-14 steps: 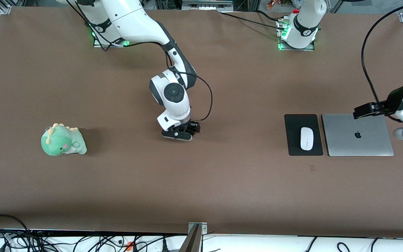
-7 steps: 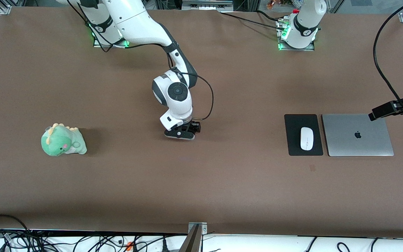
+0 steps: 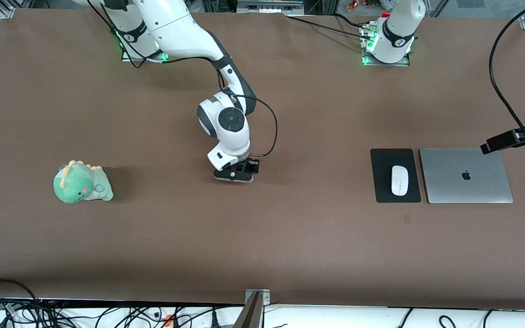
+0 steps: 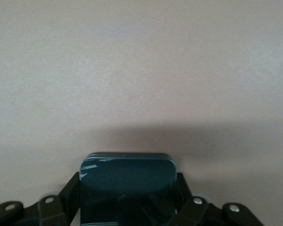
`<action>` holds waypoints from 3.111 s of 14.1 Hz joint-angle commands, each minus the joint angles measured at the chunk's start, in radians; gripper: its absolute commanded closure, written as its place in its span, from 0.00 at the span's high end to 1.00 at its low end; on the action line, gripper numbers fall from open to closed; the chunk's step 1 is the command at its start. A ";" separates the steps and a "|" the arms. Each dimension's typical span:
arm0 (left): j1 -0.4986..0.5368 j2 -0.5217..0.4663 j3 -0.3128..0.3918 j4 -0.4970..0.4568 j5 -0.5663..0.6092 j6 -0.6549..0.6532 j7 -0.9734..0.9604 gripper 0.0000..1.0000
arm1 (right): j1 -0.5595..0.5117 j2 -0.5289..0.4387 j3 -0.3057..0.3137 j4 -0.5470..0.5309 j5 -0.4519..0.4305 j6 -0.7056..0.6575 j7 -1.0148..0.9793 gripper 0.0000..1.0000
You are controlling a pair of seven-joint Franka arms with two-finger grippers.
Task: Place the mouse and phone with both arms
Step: 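Raise the left gripper away while the right gripper lifts the phone, then carry the black phone beside the green plush and lower it, then open the right gripper and withdraw it from the phone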
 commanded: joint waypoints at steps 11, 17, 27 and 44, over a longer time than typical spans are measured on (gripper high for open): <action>-0.079 -0.207 0.013 -0.314 0.019 0.080 0.102 1.00 | -0.322 -0.272 -0.030 -0.199 0.002 -0.113 -0.516 0.12; -0.089 -0.147 0.005 -0.291 0.019 0.075 0.103 1.00 | -0.372 -0.306 -0.070 -0.504 0.002 0.312 -0.650 0.09; -0.086 -0.136 0.006 -0.265 0.019 0.076 0.111 1.00 | -0.408 -0.259 -0.062 -0.532 0.000 0.397 -0.701 1.00; -0.079 -0.136 0.008 -0.223 0.009 0.081 0.103 1.00 | -0.439 -0.476 -0.201 -0.112 0.197 -0.506 -0.760 1.00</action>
